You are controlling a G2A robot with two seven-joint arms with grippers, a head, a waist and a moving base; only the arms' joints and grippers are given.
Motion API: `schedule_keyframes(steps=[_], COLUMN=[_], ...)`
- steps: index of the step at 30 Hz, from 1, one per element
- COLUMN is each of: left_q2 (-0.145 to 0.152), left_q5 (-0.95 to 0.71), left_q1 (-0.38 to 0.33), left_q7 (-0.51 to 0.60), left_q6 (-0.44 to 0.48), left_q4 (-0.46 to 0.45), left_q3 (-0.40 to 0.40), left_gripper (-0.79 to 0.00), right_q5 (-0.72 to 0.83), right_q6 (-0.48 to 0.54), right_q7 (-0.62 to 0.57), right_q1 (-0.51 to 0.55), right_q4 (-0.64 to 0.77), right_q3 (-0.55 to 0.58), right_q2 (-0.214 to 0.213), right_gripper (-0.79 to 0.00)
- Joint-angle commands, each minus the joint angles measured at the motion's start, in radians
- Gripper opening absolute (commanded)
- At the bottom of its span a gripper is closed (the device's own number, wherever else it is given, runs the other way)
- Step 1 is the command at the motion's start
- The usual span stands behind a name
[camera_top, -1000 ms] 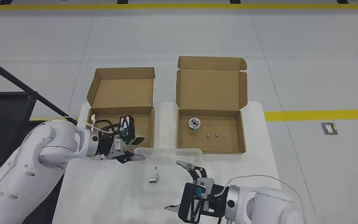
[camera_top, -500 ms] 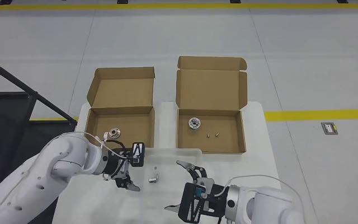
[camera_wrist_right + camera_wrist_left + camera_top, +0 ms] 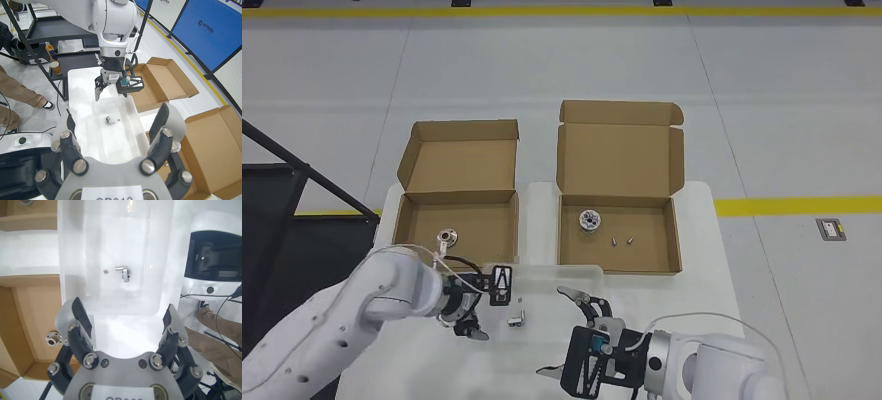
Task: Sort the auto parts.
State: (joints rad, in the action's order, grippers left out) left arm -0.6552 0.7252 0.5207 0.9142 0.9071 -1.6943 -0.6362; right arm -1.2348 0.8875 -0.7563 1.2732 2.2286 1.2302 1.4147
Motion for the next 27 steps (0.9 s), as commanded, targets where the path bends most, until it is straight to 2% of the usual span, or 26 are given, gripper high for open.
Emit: schedule_keyframes(steps=[1, 2, 5, 11, 17, 23, 24, 27], left_q2=[-0.022, -0.034, -0.072, -0.141, -0.189, -0.232, -0.239, -0.255], left_q5=[0.003, 0.011, 0.014, -0.004, -0.024, -0.012, -0.008, -0.016], left_q1=[-0.037, -0.054, -0.104, -0.186, -0.238, -0.265, -0.268, -0.271], left_q7=[-0.006, -0.005, -0.010, -0.030, -0.023, 0.004, 0.011, 0.015], left_q6=[0.005, 0.003, 0.009, 0.029, 0.022, -0.006, -0.012, -0.017], left_q4=[0.029, 0.038, 0.093, 0.194, 0.255, 0.299, 0.305, 0.329], left_q3=[0.046, 0.071, 0.140, 0.257, 0.348, 0.425, 0.433, 0.447], left_gripper=[-0.062, -0.108, -0.172, -0.185, -0.200, -0.317, -0.379, -0.403], right_q5=[0.000, 0.000, 0.000, 0.000, 0.000, 0.000, 0.000, 0.000], right_q6=[0.000, 0.000, 0.000, 0.000, 0.000, 0.000, 0.000, 0.000], right_q7=[0.000, 0.000, 0.000, 0.000, 0.000, 0.000, 0.000, 0.000], right_q1=[0.000, 0.000, 0.000, 0.000, 0.000, 0.000, 0.000, 0.000], right_q4=[0.000, 0.000, 0.000, 0.000, 0.000, 0.000, 0.000, 0.000], right_q3=[0.000, 0.000, 0.000, 0.000, 0.000, 0.000, 0.000, 0.000], right_q2=[0.000, 0.000, 0.000, 0.000, 0.000, 0.000, 0.000, 0.000], right_gripper=[0.000, 0.000, 0.000, 0.000, 0.000, 0.000, 0.000, 0.000])
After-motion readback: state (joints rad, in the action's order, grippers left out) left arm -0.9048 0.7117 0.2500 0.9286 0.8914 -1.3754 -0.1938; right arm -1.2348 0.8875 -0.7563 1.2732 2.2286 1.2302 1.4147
